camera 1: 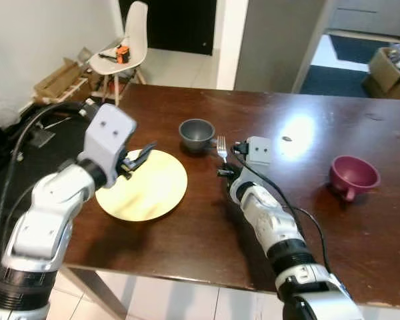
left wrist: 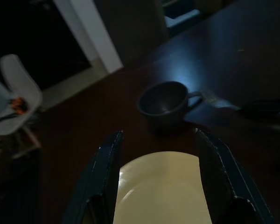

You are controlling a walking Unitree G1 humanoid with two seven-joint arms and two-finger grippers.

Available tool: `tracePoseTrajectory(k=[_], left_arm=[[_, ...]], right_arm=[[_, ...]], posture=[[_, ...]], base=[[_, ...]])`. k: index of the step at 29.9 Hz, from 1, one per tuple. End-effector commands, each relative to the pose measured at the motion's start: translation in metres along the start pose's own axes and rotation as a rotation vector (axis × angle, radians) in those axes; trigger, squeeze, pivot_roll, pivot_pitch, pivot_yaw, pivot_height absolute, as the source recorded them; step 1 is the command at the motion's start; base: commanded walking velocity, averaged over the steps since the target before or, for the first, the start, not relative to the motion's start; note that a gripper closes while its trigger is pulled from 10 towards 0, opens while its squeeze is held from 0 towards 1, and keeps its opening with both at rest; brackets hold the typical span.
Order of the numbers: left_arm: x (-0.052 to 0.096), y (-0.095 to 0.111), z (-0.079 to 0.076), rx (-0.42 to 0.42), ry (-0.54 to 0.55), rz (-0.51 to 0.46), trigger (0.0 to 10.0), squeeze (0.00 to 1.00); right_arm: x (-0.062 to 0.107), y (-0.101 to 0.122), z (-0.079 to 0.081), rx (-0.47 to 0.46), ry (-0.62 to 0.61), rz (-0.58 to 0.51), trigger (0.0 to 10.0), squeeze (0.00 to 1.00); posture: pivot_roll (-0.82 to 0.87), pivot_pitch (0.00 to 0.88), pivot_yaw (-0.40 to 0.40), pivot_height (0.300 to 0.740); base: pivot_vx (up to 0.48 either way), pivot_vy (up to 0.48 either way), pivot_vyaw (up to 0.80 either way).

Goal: Setting the table

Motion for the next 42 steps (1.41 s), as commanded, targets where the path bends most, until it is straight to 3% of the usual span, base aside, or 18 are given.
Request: tracePoseTrajectory(k=[1,3,4,8,10,16,22,23,24,29,30,31,32,37,42], left_arm=[[-0.001,-0.003,-0.006,0.016,-0.037,0.016,10.0,0.00],[-0.010,0.000,-0.013,0.043,-0.078,0.016,10.0,0.00],[-0.020,0.003,-0.025,0.062,-0.119,0.006,10.0,0.00],[-0.025,0.005,-0.030,0.070,-0.138,0.002,10.0,0.00],[-0.032,0.006,-0.038,0.092,-0.158,-0.001,10.0,0.00],[-0.035,0.005,-0.050,0.103,-0.183,0.004,10.0,0.00],[-0.033,0.002,-0.055,0.114,-0.185,0.011,10.0,0.00],[-0.033,0.001,-0.056,0.115,-0.185,0.012,10.0,0.00],[-0.033,0.001,-0.057,0.116,-0.186,0.012,10.0,0.00],[-0.034,-0.001,-0.061,0.123,-0.188,0.013,10.0,0.00],[-0.034,-0.001,-0.062,0.125,-0.189,0.013,10.0,0.00],[-0.034,-0.001,-0.063,0.124,-0.190,0.012,10.0,0.00],[-0.034,-0.001,-0.064,0.124,-0.191,0.011,10.0,0.00],[-0.034,-0.001,-0.067,0.135,-0.190,0.006,10.0,0.00],[-0.030,-0.008,-0.066,0.163,-0.144,0.011,10.0,0.00]], right_arm=[[0.000,-0.005,-0.003,-0.016,-0.020,0.027,10.0,0.00],[-0.001,-0.008,-0.001,0.004,-0.032,0.048,10.0,0.00],[0.000,-0.012,0.000,0.000,-0.050,0.069,10.0,0.00],[0.000,-0.016,0.001,-0.012,-0.056,0.082,10.0,0.00],[0.001,-0.028,0.011,-0.042,-0.040,0.115,10.0,0.00],[0.002,-0.031,0.036,-0.091,0.019,0.120,10.0,0.00],[0.001,-0.030,0.045,-0.106,0.040,0.120,10.0,0.00],[0.001,-0.030,0.045,-0.106,0.038,0.121,10.0,0.80],[0.001,-0.030,0.045,-0.112,0.035,0.120,10.0,1.00],[0.002,-0.023,0.044,-0.155,0.039,0.087,10.0,1.00],[0.003,-0.020,0.046,-0.154,0.054,0.074,10.0,0.83],[0.004,-0.016,0.047,-0.162,0.062,0.058,10.0,0.83],[0.005,-0.013,0.047,-0.168,0.070,0.044,10.0,0.00],[0.022,-0.002,0.042,-0.186,0.079,-0.010,10.0,0.00],[0.065,-0.023,0.020,-0.093,0.064,-0.021,10.0,0.00]], posture=[[0.18,0.108,0.073,0.740],[0.17,0.122,0.077,0.740],[0.16,0.136,0.075,0.740],[0.15,0.142,0.075,0.740],[0.14,0.151,0.073,0.740],[0.14,0.154,0.068,0.740],[0.14,0.151,0.059,0.740],[0.14,0.151,0.059,0.740],[0.14,0.148,0.056,0.740],[0.13,0.141,0.056,0.740],[0.13,0.138,0.056,0.740],[0.13,0.138,0.056,0.740],[0.12,0.133,0.054,0.740],[0.11,0.123,0.049,0.740],[0.07,0.104,0.056,0.740]], base=[[0.000,0.000,0.00],[0.000,0.000,0.00],[0.000,0.000,0.00],[0.000,0.000,0.00],[0.000,0.000,0.00],[0.000,0.000,0.00],[0.000,0.000,0.00],[0.000,0.000,0.00],[0.000,0.000,0.00],[0.000,0.000,0.00],[0.000,0.000,0.00],[0.000,0.000,0.00],[0.000,0.000,0.00],[0.000,0.000,0.00],[0.000,0.000,0.00]])
Point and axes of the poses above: a point about 5 cm out from each wrist's last joint towards the gripper, its own x axis pointing back from the gripper into the wrist, its own y axis along the axis of the wrist's last joint, z = x × y, the point moved 4 cm from there along -x, pointing out of the wrist towards the gripper, and after that the axes turned 2 degrees about -x, right-handed, at the moved point
